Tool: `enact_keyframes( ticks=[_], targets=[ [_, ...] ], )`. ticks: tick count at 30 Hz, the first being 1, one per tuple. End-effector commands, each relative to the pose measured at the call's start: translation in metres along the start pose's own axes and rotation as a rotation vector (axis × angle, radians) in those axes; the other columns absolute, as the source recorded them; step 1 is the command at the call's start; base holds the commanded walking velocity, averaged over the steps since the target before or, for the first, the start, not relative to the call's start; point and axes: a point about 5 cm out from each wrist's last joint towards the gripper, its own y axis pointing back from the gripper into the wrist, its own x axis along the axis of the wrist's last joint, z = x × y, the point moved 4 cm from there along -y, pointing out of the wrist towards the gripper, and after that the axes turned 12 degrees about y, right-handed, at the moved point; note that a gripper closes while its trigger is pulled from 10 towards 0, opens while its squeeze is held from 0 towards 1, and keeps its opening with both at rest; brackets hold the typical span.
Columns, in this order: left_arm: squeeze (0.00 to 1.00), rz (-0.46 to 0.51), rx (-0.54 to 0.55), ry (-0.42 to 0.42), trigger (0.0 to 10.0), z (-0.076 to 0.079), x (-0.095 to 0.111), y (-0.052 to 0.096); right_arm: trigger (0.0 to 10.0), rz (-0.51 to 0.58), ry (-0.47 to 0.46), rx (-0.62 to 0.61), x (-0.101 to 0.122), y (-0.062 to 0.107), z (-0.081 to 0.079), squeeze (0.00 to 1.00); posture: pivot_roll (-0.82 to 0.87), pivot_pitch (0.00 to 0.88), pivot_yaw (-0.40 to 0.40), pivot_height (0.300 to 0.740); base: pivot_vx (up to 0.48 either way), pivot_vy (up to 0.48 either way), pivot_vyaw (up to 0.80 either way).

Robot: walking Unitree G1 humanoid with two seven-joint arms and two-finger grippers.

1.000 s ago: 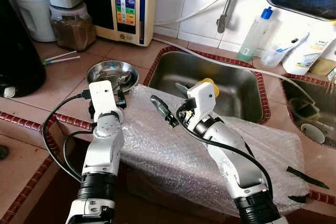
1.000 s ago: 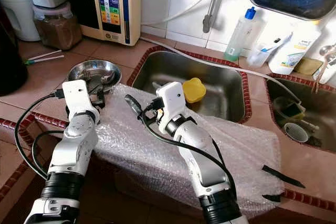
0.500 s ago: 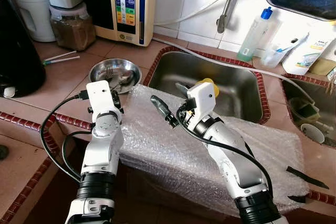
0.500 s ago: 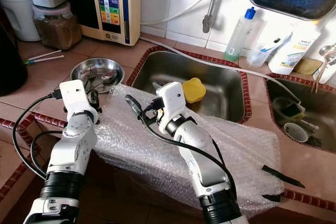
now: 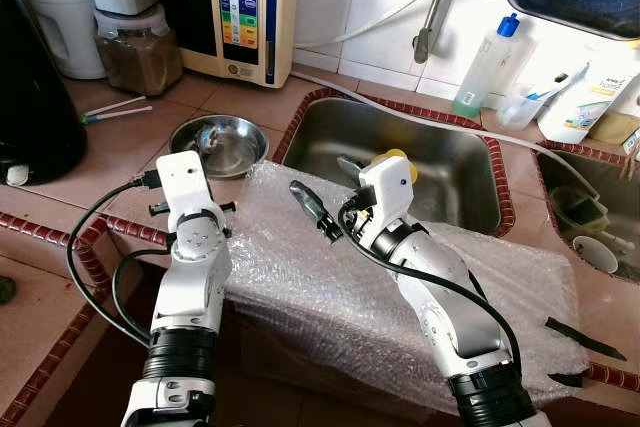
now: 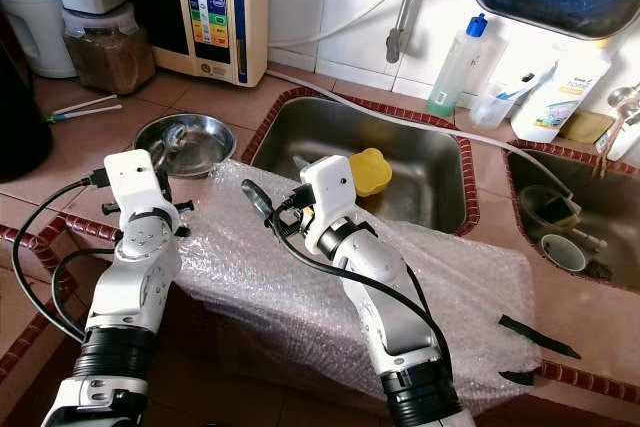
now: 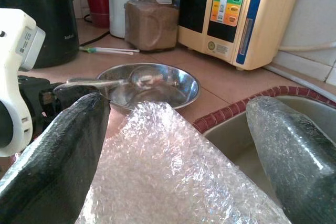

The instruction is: Kitchen organization

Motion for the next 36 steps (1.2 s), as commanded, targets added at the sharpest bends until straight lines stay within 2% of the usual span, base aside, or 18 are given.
enact_keyframes(
  ticks=[1,3,4,5,15,17,22,26,29,36],
  targets=[
    [0.0,0.043,-0.007,0.005,1.3,0.005,0.011,0.001,10.0,-0.003,0.013,-0.019,0.0,0.0,0.007,1.0,0.08,0.0,-0.111,0.74,0.0,0.0,0.0],
    [0.0,0.046,-0.009,0.002,1.1,0.005,0.011,0.001,10.0,-0.002,0.014,-0.019,0.0,0.0,0.006,1.0,0.08,0.0,-0.112,0.74,0.0,0.0,0.0],
    [0.0,0.047,-0.009,0.003,0.7,0.005,0.011,0.001,10.0,-0.002,0.013,-0.019,0.0,0.0,0.006,1.0,0.08,0.0,-0.112,0.74,0.0,0.0,0.0],
    [0.0,0.048,-0.01,0.003,0.9,0.006,0.011,0.001,10.0,-0.002,0.014,-0.018,0.0,0.0,0.006,1.0,0.08,0.0,-0.113,0.74,0.0,0.0,0.0],
    [0.0,0.041,-0.05,0.05,0.4,0.016,0.012,0.005,10.0,-0.004,0.016,-0.018,0.0,0.0,0.006,1.0,0.08,0.0,-0.115,0.74,0.0,0.0,0.0],
    [0.0,0.045,-0.08,0.069,0.2,0.024,0.014,0.009,10.0,-0.007,0.018,-0.021,0.0,0.0,0.006,1.0,0.08,0.0,-0.115,0.74,0.0,0.0,0.0],
    [0.0,0.124,-0.142,0.072,0.0,0.035,0.025,0.017,10.0,-0.009,0.018,-0.024,-0.001,0.0,0.007,1.0,0.08,0.0,-0.114,0.74,0.0,0.0,0.0],
    [0.0,0.142,-0.158,0.045,0.0,0.036,0.027,0.018,10.0,-0.011,0.02,-0.028,-0.001,0.0,0.008,1.0,0.08,0.0,-0.112,0.74,0.0,0.0,0.0],
    [0.0,0.124,-0.129,0.05,0.0,0.032,0.024,0.018,10.0,-0.015,0.023,-0.031,-0.002,0.0,0.01,0.99,0.08,0.0,-0.112,0.74,0.0,0.0,0.0],
    [0.0,0.07,-0.138,0.082,0.0,0.032,0.013,0.017,10.0,-0.019,0.026,-0.032,-0.003,0.0,0.011,1.0,0.08,0.0,-0.114,0.74,0.0,0.0,0.0]
  ],
)
